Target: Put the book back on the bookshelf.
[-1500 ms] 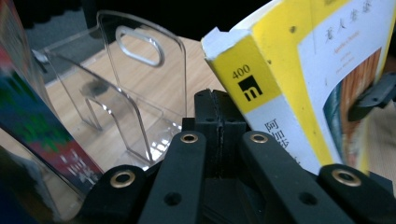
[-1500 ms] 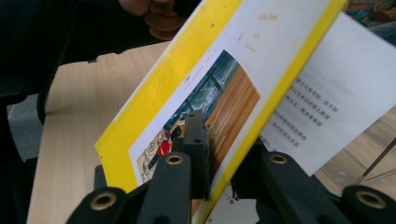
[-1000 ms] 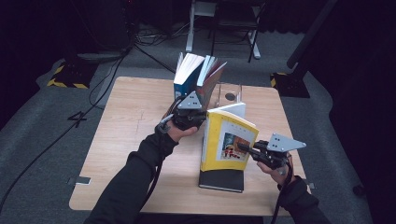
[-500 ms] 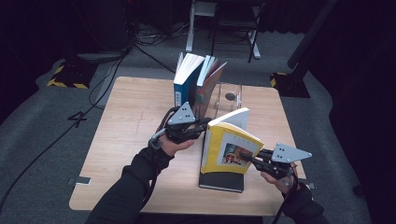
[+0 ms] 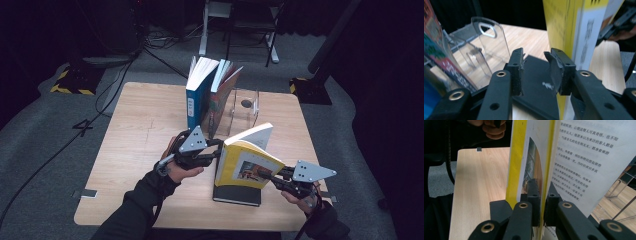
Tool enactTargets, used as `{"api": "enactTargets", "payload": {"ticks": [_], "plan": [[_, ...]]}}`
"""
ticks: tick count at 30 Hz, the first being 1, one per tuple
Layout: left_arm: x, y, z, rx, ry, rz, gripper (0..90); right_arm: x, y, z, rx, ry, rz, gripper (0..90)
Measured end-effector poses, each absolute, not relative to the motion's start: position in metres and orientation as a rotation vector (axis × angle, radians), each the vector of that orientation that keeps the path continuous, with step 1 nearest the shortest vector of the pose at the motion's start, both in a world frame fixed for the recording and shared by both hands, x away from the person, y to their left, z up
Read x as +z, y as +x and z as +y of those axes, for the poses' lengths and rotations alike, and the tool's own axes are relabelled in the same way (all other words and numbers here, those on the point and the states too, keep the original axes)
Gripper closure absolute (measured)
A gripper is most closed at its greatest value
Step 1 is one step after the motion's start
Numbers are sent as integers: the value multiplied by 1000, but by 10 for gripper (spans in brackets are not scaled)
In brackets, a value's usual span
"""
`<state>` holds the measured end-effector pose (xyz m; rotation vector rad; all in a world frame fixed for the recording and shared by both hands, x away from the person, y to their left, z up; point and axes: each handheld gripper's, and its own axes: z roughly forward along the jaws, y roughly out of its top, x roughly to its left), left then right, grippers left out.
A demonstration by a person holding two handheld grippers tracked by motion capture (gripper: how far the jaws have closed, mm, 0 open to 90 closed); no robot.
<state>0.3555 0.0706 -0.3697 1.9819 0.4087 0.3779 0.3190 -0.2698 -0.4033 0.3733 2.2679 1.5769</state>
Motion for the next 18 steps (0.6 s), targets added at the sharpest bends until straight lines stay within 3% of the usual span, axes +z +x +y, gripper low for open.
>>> {"api": "enactTargets", "payload": {"ticks": [12,18], "plan": [[-391,334,79,359,2038,453,582,-405,311,-270,1583,363,2273,860],[-412,333,81,281,2069,460,537,-405,309,-270,1584,360,2276,858]]}}
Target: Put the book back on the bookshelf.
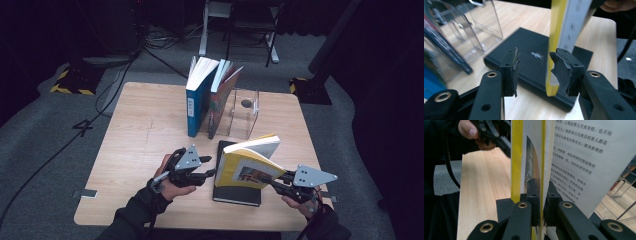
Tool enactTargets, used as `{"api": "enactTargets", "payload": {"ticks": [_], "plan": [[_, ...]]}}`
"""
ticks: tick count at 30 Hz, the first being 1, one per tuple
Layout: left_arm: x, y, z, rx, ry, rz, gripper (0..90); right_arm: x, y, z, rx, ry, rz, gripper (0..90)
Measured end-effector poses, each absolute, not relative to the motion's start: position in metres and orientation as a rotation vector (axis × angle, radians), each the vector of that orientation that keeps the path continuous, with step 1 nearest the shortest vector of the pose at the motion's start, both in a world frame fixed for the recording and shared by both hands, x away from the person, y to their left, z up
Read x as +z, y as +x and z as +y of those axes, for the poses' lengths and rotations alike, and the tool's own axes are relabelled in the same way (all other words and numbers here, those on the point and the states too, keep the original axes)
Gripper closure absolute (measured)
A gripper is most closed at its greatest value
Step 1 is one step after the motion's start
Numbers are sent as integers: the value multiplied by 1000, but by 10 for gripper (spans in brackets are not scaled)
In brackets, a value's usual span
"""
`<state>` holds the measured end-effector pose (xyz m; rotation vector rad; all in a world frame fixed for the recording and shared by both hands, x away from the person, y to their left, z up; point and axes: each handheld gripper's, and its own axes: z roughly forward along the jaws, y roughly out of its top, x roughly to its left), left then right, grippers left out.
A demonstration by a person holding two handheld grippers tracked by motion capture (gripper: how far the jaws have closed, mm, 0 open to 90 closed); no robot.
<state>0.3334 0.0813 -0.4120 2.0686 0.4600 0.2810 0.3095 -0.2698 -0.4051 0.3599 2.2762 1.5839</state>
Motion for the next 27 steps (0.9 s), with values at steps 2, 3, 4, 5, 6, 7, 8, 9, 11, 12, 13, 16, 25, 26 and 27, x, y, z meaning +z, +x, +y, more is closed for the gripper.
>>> {"api": "enactTargets", "payload": {"ticks": [2,3,4,5,6,7,8,9,11,12,13,16,25,26,27], "plan": [[-420,332,80,249,2072,451,523,-405,309,-270,1582,354,2277,858],[-424,330,79,237,2076,447,517,-405,309,-270,1582,353,2277,857],[-427,329,76,235,2083,443,508,-405,309,-270,1583,353,2277,857],[-431,328,74,228,2086,439,491,-405,309,-270,1582,351,2280,856],[-433,328,71,224,2093,435,479,-405,309,-270,1582,348,2280,855],[-436,327,68,217,2097,428,470,-405,309,-270,1581,345,2281,853],[-437,327,66,213,2096,423,464,-405,309,-270,1579,341,2282,852],[-439,328,62,200,2086,415,461,-405,309,-270,1577,337,2283,849],[-441,330,57,188,2071,412,456,-405,309,-270,1573,333,2288,840],[-442,331,52,182,2061,413,456,-406,309,-270,1566,332,2290,835],[-442,333,48,176,2059,402,456,-406,309,-271,1556,337,2294,829],[-443,334,41,190,2054,412,467,-408,310,-271,1551,341,2299,823],[-429,335,32,217,1911,404,570,-408,313,-275,1533,396,2273,646],[-428,335,32,219,1911,398,581,-407,314,-278,1536,411,2261,634],[-428,336,32,213,1911,404,589,-406,314,-279,1532,417,2253,611]]}}
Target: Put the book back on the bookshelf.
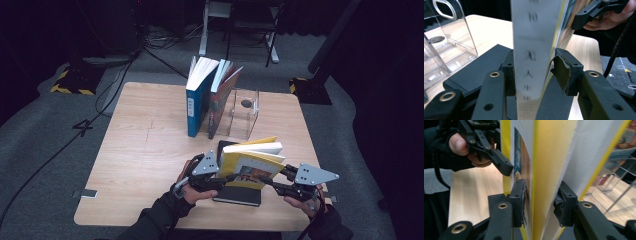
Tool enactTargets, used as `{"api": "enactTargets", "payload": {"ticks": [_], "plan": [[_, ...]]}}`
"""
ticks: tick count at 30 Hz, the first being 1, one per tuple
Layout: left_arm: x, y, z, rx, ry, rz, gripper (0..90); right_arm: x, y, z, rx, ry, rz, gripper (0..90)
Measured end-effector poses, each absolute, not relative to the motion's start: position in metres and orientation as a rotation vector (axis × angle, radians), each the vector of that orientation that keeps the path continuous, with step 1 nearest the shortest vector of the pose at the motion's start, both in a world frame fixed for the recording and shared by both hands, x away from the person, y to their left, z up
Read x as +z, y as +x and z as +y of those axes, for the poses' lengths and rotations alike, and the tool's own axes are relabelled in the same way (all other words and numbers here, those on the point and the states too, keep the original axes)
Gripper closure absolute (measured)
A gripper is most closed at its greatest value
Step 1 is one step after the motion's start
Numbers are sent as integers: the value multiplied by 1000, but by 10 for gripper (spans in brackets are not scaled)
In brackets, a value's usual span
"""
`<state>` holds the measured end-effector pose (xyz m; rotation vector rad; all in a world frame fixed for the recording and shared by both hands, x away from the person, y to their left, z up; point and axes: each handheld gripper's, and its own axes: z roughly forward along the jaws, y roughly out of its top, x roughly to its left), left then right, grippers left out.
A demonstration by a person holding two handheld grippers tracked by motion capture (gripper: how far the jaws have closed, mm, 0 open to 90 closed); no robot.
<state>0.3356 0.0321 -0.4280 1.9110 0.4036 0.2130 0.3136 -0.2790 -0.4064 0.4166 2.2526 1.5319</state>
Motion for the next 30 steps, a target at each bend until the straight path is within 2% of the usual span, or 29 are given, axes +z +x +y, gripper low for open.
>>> {"api": "enactTargets", "payload": {"ticks": [5,8,15,17,20,25,30], "plan": [[-426,338,34,215,1926,388,637,-402,316,-287,1483,518,2183,473],[-426,336,33,194,1925,362,704,-402,319,-289,1466,585,2148,406],[-423,331,30,203,1960,297,742,-408,330,-284,1457,609,2180,314],[-423,331,29,196,1957,306,742,-409,332,-280,1451,599,2199,313],[-422,332,28,196,1948,309,715,-411,332,-276,1458,577,2206,343],[-409,334,21,185,1919,315,586,-411,330,-273,1477,557,2205,365],[-394,339,15,178,1906,321,526,-410,328,-272,1481,542,2207,373]]}}
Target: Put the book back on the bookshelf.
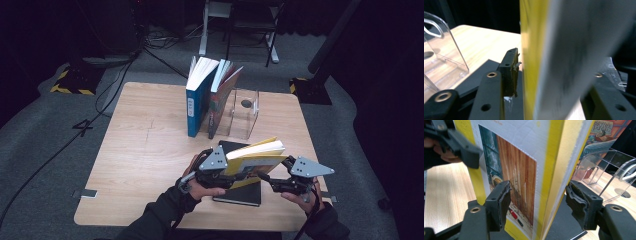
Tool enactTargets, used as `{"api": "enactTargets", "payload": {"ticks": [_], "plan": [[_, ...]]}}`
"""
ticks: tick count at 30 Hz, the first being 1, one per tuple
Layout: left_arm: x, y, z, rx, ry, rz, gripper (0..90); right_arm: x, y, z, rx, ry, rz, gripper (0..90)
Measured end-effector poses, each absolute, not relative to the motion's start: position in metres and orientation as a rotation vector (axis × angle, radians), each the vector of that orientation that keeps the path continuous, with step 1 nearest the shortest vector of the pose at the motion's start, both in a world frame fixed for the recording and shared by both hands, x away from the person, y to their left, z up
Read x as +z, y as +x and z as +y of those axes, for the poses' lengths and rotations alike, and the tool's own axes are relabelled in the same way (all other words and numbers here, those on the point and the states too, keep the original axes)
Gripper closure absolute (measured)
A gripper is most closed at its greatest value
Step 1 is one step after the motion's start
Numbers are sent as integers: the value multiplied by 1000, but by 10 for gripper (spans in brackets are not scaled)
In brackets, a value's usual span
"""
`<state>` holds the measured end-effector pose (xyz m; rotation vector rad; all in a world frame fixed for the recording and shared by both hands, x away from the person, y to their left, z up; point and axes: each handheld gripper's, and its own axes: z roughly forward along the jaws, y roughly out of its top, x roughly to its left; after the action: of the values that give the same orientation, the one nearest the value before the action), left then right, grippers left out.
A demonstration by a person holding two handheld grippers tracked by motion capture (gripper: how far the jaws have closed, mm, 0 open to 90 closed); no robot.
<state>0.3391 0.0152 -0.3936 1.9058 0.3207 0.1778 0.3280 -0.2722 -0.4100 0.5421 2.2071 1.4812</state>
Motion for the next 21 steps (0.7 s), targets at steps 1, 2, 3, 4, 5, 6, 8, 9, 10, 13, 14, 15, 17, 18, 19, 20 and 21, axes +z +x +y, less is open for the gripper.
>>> {"api": "enactTargets", "payload": {"ticks": [1,2,3,4,5,6,8,9,10,13,14,15,17,18,19,20,21], "plan": [[-391,340,15,179,1905,321,519,-410,328,-272,1481,544,2207,371],[-389,341,15,180,1905,330,508,-410,328,-272,1481,542,2208,372],[-385,343,14,183,1907,333,496,-410,328,-272,1482,542,2209,372],[-382,344,14,185,1906,331,490,-410,328,-272,1482,543,2209,372],[-377,345,14,185,1904,329,489,-410,328,-272,1485,541,2208,372],[-375,345,13,186,1904,323,486,-410,328,-272,1483,540,2208,376],[-369,346,12,198,1902,308,486,-410,328,-272,1484,545,2209,377],[-366,346,11,200,1903,306,486,-410,328,-272,1484,544,2208,378],[-363,346,10,204,1906,297,487,-410,328,-272,1483,543,2208,378],[-358,348,6,216,1926,272,500,-410,328,-272,1484,543,2210,380],[-356,349,5,225,1934,266,515,-410,328,-272,1486,545,2210,381],[-355,349,5,224,1935,267,536,-410,328,-272,1489,546,2211,378],[-354,352,5,209,1931,268,572,-410,328,-273,1491,549,2214,379],[-353,353,5,212,1931,273,591,-410,328,-273,1493,548,2217,379],[-353,354,6,207,1931,282,629,-410,329,-273,1491,546,2220,378],[-353,354,6,213,1932,282,658,-410,329,-273,1486,545,2223,376],[-352,354,6,227,1938,284,693,-411,329,-274,1481,550,2222,373]]}}
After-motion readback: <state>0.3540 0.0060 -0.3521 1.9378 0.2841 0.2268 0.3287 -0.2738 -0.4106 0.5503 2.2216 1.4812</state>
